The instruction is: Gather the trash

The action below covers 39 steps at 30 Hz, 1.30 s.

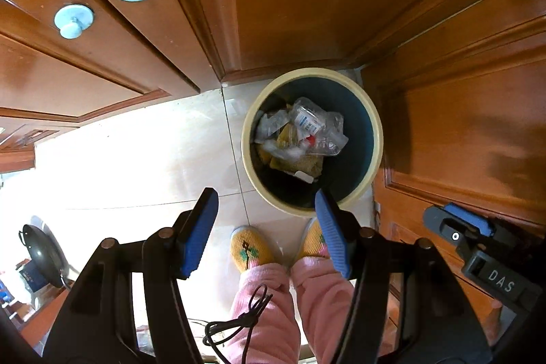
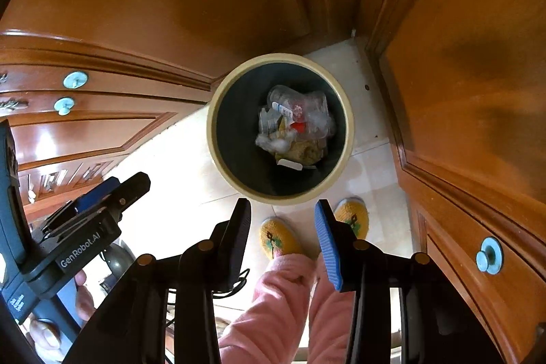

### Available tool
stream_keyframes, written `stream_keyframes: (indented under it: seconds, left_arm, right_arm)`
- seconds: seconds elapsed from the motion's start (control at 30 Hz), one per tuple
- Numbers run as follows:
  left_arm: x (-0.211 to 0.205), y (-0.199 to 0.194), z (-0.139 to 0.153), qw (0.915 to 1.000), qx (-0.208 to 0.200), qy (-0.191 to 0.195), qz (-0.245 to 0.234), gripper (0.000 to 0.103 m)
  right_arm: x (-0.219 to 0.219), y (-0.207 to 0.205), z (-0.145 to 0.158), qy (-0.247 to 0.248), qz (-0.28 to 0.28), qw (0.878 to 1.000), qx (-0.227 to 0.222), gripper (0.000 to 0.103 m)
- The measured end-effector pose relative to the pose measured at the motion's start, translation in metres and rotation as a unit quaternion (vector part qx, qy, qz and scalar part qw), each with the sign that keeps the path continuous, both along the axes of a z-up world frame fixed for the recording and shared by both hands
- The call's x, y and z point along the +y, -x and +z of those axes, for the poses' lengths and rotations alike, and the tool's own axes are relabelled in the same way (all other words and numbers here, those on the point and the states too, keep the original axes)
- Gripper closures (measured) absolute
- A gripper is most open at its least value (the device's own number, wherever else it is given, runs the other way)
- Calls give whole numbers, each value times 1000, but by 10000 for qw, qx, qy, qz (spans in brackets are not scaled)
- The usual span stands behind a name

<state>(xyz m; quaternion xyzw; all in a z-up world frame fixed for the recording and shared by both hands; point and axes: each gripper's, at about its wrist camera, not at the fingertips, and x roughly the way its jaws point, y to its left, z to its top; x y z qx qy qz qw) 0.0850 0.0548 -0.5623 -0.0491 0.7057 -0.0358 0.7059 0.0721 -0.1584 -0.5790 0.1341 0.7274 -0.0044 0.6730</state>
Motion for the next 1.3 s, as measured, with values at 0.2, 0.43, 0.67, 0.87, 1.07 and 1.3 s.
stream_keyframes:
  seconds: [0.2, 0.43, 0.67, 0.87, 1.07, 1.3]
  left_arm:
    - [3, 0, 28, 9998, -149, 42, -84, 47]
    - [4, 1, 87, 9990, -389, 123, -193, 47]
    - [-2, 9, 160, 9972, -616, 219, -356, 47]
    - [-13, 17, 231, 9935, -947, 318, -547, 47]
    - [-23, 21, 311, 9882, -1316, 318, -713, 47]
    - [-34, 16, 404, 9758, -2015, 197, -828, 47]
  right_arm:
    - [2, 2, 9, -34, 160, 9999, -51, 64]
    - [12, 1, 51, -44, 323, 9993, -201, 64]
    - [16, 5, 118, -6, 415, 9987, -296, 64]
    - [18, 13, 193, 69, 614, 9964, -586, 64]
    - [14, 20, 275, 134, 673, 9928, -981, 64]
    - [5, 22, 376, 193, 737, 9827, -1689, 64]
